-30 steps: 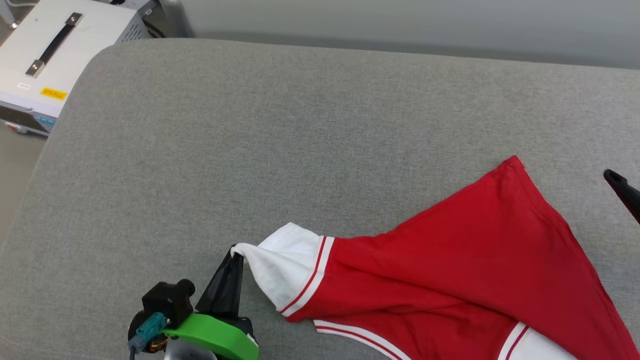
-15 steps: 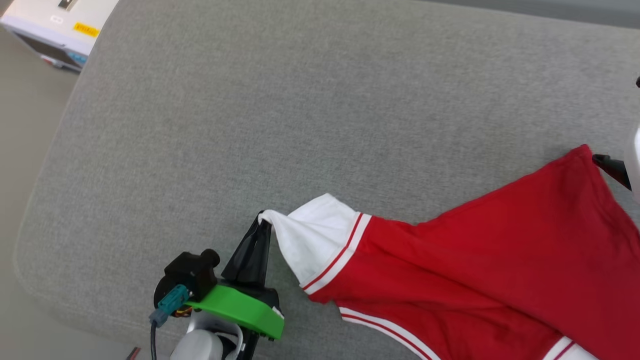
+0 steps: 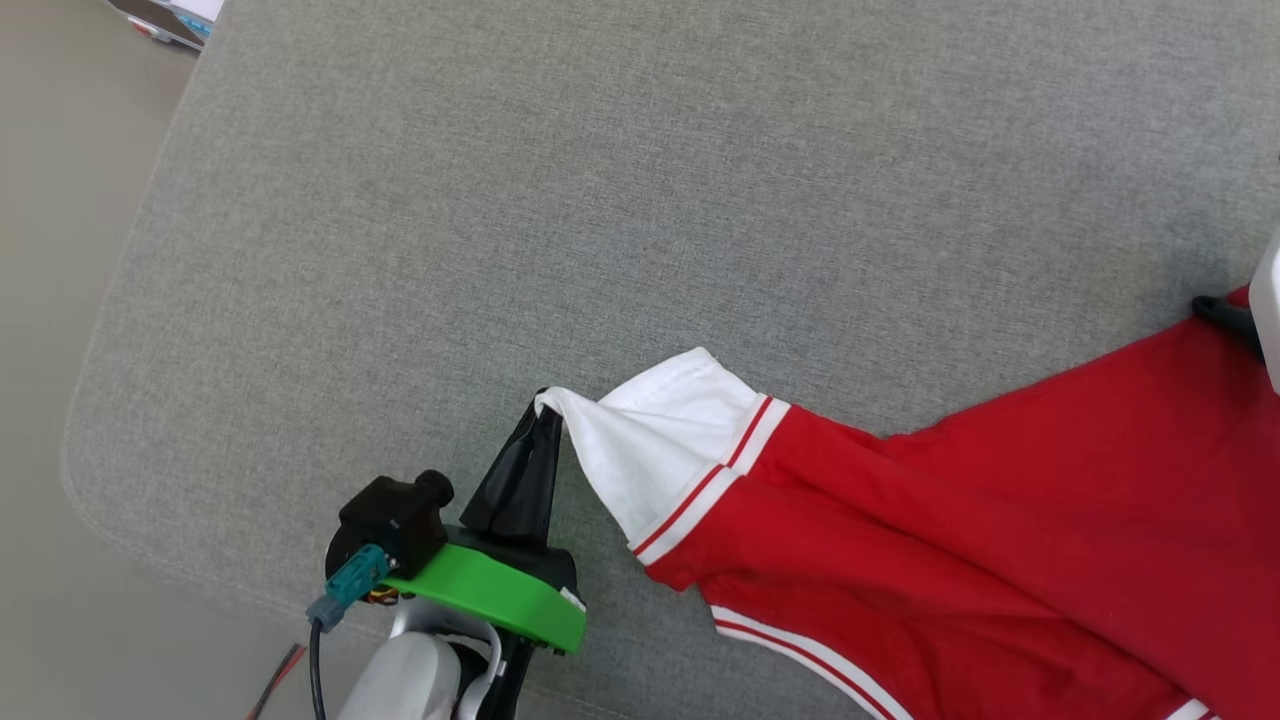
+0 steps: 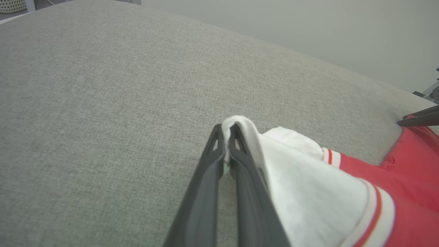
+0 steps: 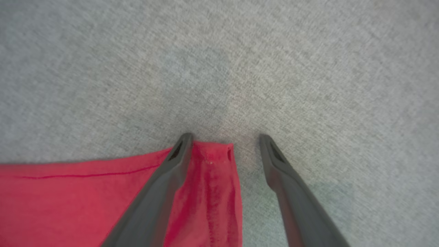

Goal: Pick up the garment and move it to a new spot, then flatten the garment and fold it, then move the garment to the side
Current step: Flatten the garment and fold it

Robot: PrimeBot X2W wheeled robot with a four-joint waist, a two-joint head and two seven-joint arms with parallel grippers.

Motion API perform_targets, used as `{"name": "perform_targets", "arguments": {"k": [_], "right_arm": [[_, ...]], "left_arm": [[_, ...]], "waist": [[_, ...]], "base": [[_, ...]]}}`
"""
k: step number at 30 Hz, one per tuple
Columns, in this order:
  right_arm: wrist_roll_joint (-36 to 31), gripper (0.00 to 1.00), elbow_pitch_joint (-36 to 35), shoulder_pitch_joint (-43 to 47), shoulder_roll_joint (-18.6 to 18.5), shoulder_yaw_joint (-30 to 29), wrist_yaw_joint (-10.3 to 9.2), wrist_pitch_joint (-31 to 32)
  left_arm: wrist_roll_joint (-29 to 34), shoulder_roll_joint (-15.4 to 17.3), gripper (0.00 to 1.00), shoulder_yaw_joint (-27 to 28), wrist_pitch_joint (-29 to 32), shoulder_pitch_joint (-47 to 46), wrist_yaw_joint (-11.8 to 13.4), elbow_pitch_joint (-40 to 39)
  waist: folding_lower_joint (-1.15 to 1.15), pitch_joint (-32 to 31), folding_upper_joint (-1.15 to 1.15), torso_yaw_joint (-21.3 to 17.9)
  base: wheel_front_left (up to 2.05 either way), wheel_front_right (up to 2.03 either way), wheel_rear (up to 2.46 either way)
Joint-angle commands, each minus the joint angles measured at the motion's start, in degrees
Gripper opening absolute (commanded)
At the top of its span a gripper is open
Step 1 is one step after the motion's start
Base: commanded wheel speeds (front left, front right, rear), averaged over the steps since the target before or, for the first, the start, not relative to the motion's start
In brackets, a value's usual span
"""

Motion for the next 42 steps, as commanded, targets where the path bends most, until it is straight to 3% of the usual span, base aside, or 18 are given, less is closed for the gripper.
{"name": "perform_targets", "arguments": {"k": [1, 2, 14, 23, 33, 42], "right_arm": [[0.7, 0.15, 2.9, 3.0, 1.8, 3.0, 0.01, -0.5], [1.0, 0.00, 3.0, 2.9, 1.6, 3.3, 0.01, -1.2], [5.3, 0.00, -1.9, 2.8, -0.5, 2.6, 0.01, -13.1], [7.3, 0.00, -7.5, 6.3, -2.4, -0.2, 0.01, -19.7], [6.8, 0.00, -11.7, 8.3, -0.5, -5.7, 0.01, -25.8], [4.6, 0.00, -15.0, 4.9, 1.9, -10.2, 0.01, -28.9]], "left_arm": [[0.7, -0.2, 0.00, 0.5, -0.3, -0.7, -0.3, 0.2], [0.9, -0.2, 0.00, 0.6, -0.3, -0.7, -0.3, 0.3], [2.3, 0.3, 0.00, 2.0, -0.3, 2.2, -0.5, 1.0], [3.2, 2.5, 0.00, 3.9, -0.3, 2.9, -0.5, -0.9], [3.0, 6.6, 0.00, 4.8, 1.2, -6.7, -0.5, -5.4], [2.4, 10.9, 0.00, 3.8, 5.1, -21.3, -0.6, -9.4]], "waist": [[0.00, -0.3, 0.00, -0.4], [0.00, -0.6, 0.00, -0.6], [0.00, -9.1, 0.00, -4.5], [0.00, -14.9, 0.00, -7.6], [0.00, -18.1, 0.00, -11.5], [0.00, -16.7, 0.00, -14.5]], "base": [[0.00, 0.00, 0.00], [0.00, 0.00, 0.00], [0.00, 0.00, 0.00], [0.00, 0.00, 0.00], [0.00, 0.00, 0.00], [0.00, 0.00, 0.00]]}}
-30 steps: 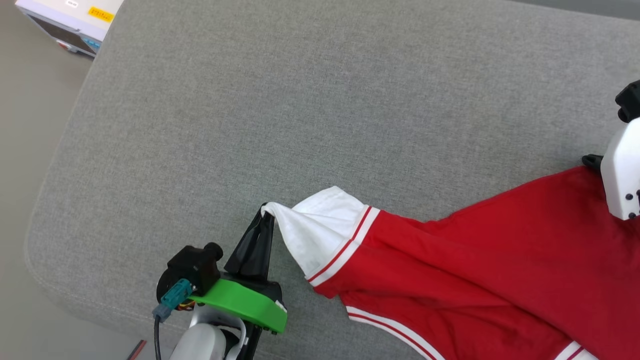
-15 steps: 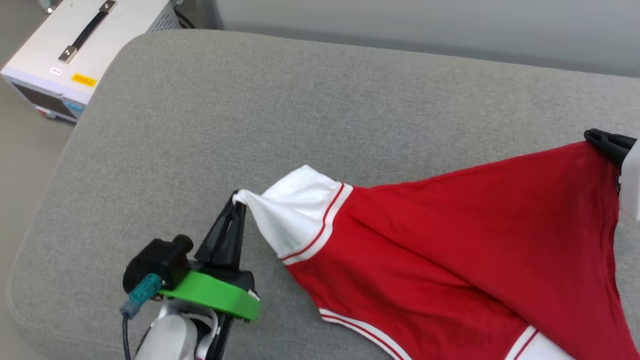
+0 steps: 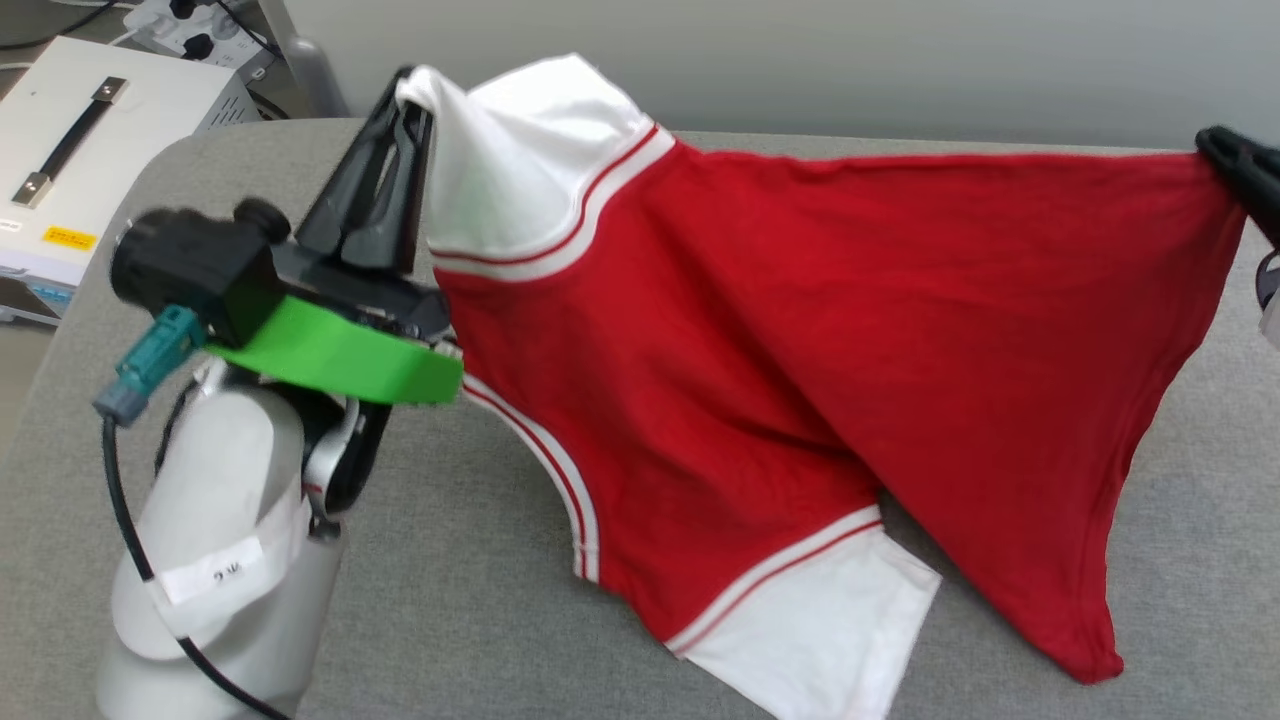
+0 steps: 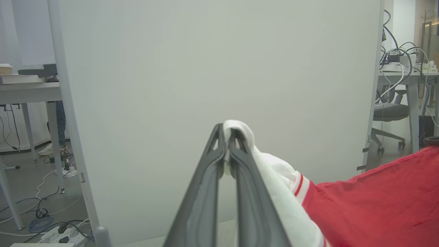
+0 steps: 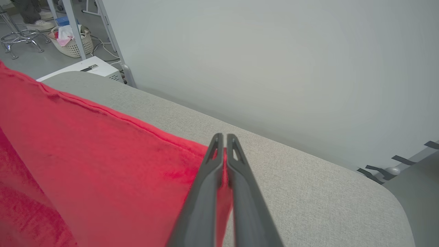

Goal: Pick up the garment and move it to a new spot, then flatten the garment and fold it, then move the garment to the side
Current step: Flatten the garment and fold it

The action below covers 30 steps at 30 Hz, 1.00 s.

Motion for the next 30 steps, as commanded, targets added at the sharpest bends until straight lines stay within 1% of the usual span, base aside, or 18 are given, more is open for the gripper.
{"name": "perform_targets", "arguments": {"k": [1, 8, 14, 18, 23, 30], "right_arm": [[-0.8, 0.00, -0.5, -1.7, 0.7, -0.6, 0.00, -0.5], [-4.2, 0.00, -0.7, -10.1, 2.5, -2.7, 0.00, -0.9], [-7.0, 0.00, 1.5, -22.8, 4.6, -3.7, 0.00, 0.4], [-9.3, 0.00, 5.0, -32.6, 6.1, -3.5, 0.00, 0.2], [-12.4, 0.00, 11.5, -44.5, 8.0, -2.5, 0.00, -1.8], [-15.8, 0.00, 20.5, -58.6, 9.5, -0.1, 0.00, -6.2]], "left_arm": [[-0.4, 0.7, 0.00, -0.2, 0.5, -2.9, -0.1, -0.5], [-2.8, 3.8, 0.00, -2.5, 3.1, -18.6, -0.1, 0.7], [-4.4, 6.7, 0.00, -5.7, 4.3, -34.4, -0.1, 4.7], [-5.8, 7.7, 0.00, -8.1, 4.6, -45.0, -0.1, 8.4], [-6.7, 8.8, 0.00, -11.6, 4.1, -57.9, -0.1, 15.1], [-7.8, 9.7, 0.00, -16.1, 0.9, -71.4, -0.2, 23.7]], "waist": [[0.00, 1.3, 0.00, -0.9], [0.00, 7.2, 0.00, -1.8], [0.00, 14.3, 0.00, -2.7], [0.00, 18.6, 0.00, -3.1], [0.00, 23.3, 0.00, -3.8], [0.00, 27.1, 0.00, -4.7]], "base": [[0.00, 0.00, 0.00], [0.00, 0.00, 0.00], [0.00, 0.00, 0.00], [0.00, 0.00, 0.00], [0.00, 0.00, 0.00], [0.00, 0.00, 0.00]]}}
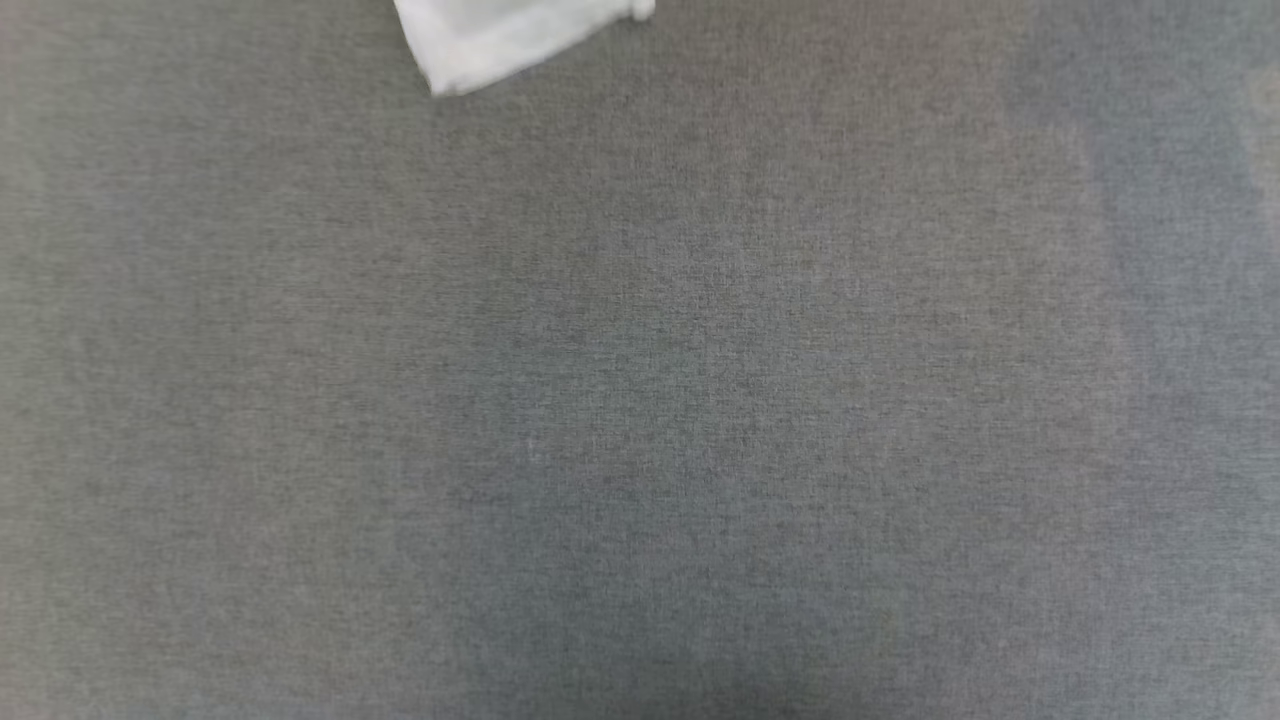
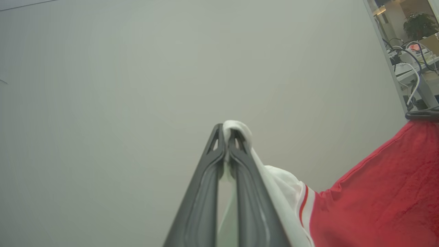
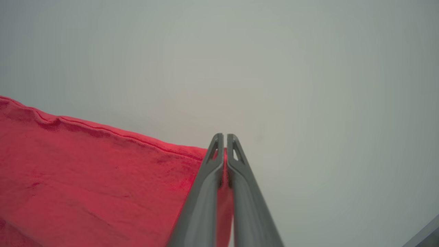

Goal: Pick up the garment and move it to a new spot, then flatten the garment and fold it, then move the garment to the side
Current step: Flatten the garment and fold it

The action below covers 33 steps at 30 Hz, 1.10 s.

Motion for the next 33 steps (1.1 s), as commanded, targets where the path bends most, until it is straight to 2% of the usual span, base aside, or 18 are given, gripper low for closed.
{"name": "perform_targets", "arguments": {"k": [1, 4, 8, 16, 24, 28, 33], "right_arm": [[-0.8, 0.00, 1.5, -2.7, 0.3, 0.4, 0.00, -1.2], [-1.5, 0.00, 6.5, -8.5, 1.0, 1.5, 0.00, -3.7], [-1.3, 0.00, 10.7, -11.9, 1.6, 3.6, 0.00, -5.8], [1.0, 0.00, 16.0, -9.2, 2.5, 9.1, 0.00, -9.6], [4.3, 0.00, 15.1, 1.9, 1.3, 17.7, 0.00, -12.5], [7.7, 0.00, 12.5, 9.7, -0.1, 20.6, 0.00, -13.6], [11.6, 0.00, 9.6, 20.9, -2.0, 23.1, 0.00, -15.0]], "left_arm": [[-0.6, 0.7, 0.00, -0.4, -1.0, -2.9, -0.1, 1.2], [-1.7, 1.0, 0.00, -2.2, -2.4, -8.3, -0.1, 4.8], [-3.1, 1.3, 0.00, -4.1, -3.6, -10.8, -0.1, 7.2], [-6.7, 2.9, 0.00, -6.8, -5.6, -7.4, -0.1, 10.9], [-10.7, 5.9, 0.00, -7.3, -6.5, 6.4, -0.1, 10.4], [-11.1, 6.9, 0.00, -6.5, -6.6, 16.8, -0.1, 7.4], [-11.2, 7.2, 0.00, -4.3, -6.6, 32.0, 1.5, 2.0]], "waist": [[-0.01, 3.2, 0.00, -1.2], [-0.01, 4.3, 0.00, -1.5], [-0.01, 5.3, 0.00, -1.8], [-0.01, 6.2, 0.00, -1.8], [-0.01, 2.6, 0.00, -1.3], [-0.01, -0.6, 0.00, -0.9], [-0.01, -5.5, 0.00, -0.3]], "base": [[0.00, 0.00, 0.00], [0.00, 0.00, 0.00], [0.00, 0.00, 0.00], [0.00, 0.00, 0.00], [0.00, 0.00, 0.00], [0.00, 0.00, 0.00], [0.00, 0.00, 0.00]]}}
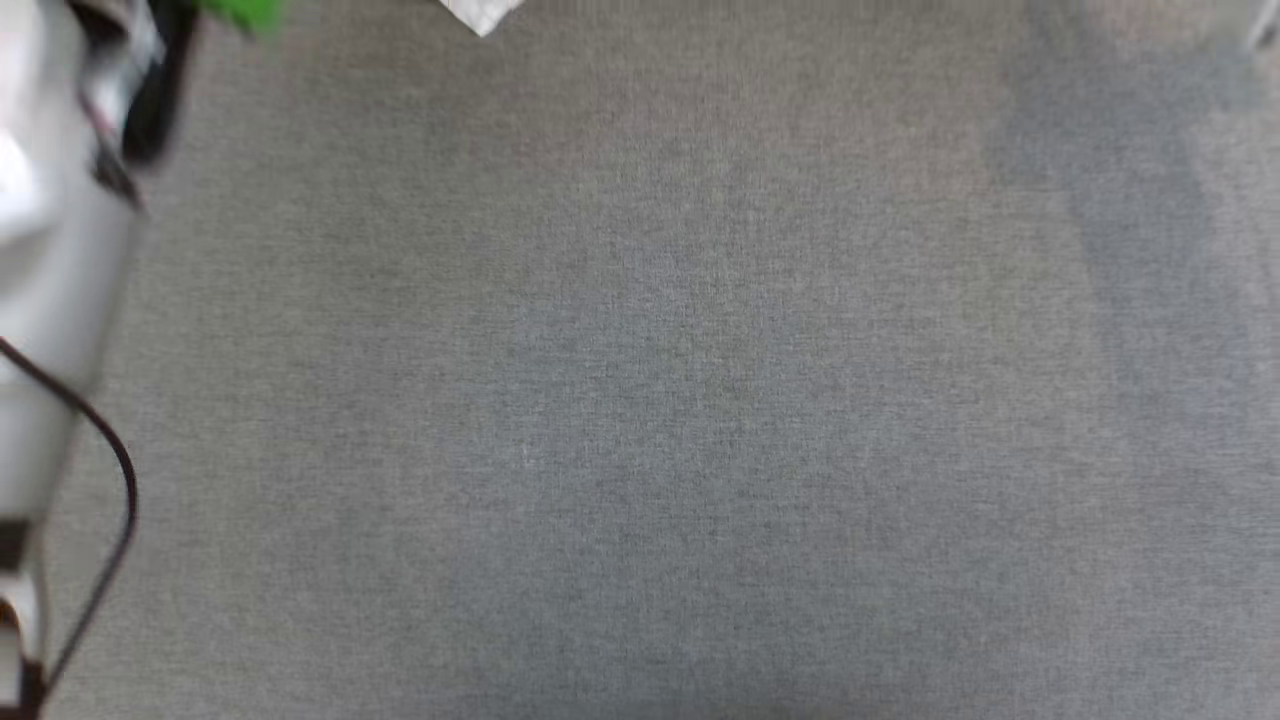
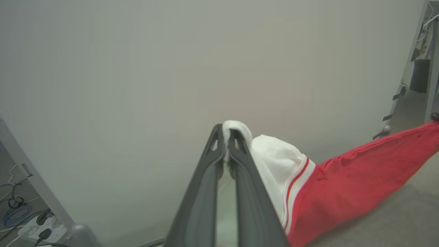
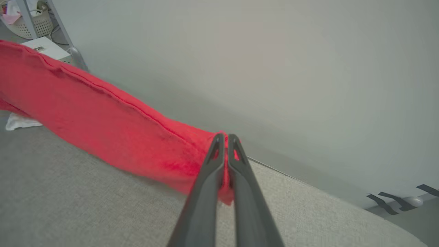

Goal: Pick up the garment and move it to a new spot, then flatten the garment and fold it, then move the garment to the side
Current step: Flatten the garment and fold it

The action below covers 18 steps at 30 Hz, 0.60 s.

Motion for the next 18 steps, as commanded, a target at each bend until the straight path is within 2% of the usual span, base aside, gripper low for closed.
{"name": "perform_targets", "arguments": {"k": [1, 9, 18], "right_arm": [[1.2, 0.00, -1.0, 3.2, -0.6, 0.7, -0.02, -0.5], [4.8, 0.00, -7.2, 19.3, -3.9, 5.0, -0.02, -0.1], [8.9, 0.00, -8.0, 36.8, -5.4, 2.8, -0.02, -1.6]], "left_arm": [[-0.4, 0.1, 0.00, 0.4, -0.3, 4.4, 0.4, -1.2], [-1.9, 1.3, 0.00, 2.9, -0.3, 28.3, 3.1, -8.7], [-5.5, 1.9, 0.00, 1.2, 0.1, 49.1, 6.2, -14.7]], "waist": [[0.00, -4.5, 0.00, 0.8], [0.00, -12.1, 0.00, 0.8], [0.00, -19.2, 0.00, 1.2]], "base": [[0.00, 0.00, 0.00], [0.00, 0.00, 0.00], [0.00, 0.00, 0.00]]}}
